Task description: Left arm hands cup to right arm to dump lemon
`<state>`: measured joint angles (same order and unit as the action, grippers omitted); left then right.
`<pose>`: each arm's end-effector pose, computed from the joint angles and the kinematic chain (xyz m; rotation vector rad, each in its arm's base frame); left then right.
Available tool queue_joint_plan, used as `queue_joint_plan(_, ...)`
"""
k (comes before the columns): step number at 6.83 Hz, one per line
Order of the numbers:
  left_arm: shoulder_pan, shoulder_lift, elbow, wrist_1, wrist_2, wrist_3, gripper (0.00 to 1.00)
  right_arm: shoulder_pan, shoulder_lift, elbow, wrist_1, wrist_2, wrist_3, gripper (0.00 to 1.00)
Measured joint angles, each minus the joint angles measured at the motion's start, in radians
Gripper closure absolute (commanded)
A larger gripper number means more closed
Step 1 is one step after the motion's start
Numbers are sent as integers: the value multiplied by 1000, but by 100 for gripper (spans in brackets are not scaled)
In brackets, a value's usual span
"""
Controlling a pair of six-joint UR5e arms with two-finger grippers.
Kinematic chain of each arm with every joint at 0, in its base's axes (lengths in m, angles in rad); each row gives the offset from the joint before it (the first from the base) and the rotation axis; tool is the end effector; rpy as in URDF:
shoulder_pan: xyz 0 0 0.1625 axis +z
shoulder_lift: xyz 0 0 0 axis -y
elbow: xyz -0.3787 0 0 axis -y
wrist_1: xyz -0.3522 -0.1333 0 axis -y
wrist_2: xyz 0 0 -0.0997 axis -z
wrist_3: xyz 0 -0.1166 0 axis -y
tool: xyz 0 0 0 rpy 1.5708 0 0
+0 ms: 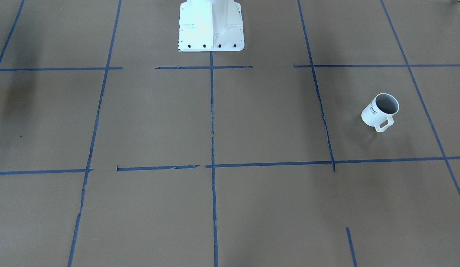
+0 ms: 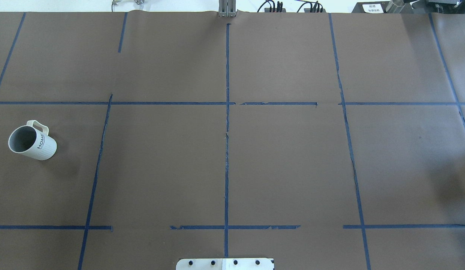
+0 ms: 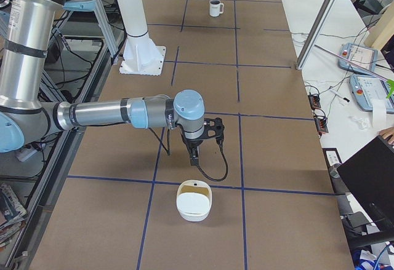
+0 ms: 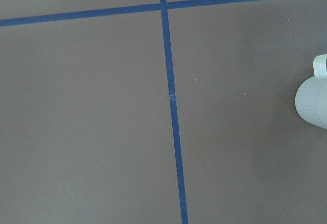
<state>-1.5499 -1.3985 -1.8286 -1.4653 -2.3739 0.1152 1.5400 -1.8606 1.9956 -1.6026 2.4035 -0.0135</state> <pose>-0.0414 -0.3850 0.5885 0.0190 0.8036 0.1207 0.0363 -0.3493 0.5458 0.0900 -0.8330 -0.0846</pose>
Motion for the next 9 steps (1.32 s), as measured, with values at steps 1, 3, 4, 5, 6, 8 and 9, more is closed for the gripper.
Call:
queue_joint_plan(1,36,-5,3,-41,-20,-77,0,-5,0,0,2,0,2,0)
queue_joint_plan(3,186,-10,8,-232,-49,-379,0,-24,0,1,4,19,2,0)
queue_joint_plan(4,261,-14,18,-327,-46,-518,0,-32,0,1,15,35,2,0)
queue_joint_plan(5,319,-33,42,-391,-37,-636,0,-38,0,0,37,43,3,0)
queue_joint_plan(6,358,-63,67,-419,-24,-720,0,-41,0,-2,50,50,4,0)
queue_joint_plan(8,434,-98,97,-447,35,-809,8,-44,0,-3,57,62,3,0)
queue_joint_plan(9,479,-103,109,-466,82,-825,51,-48,0,-2,59,64,3,0)
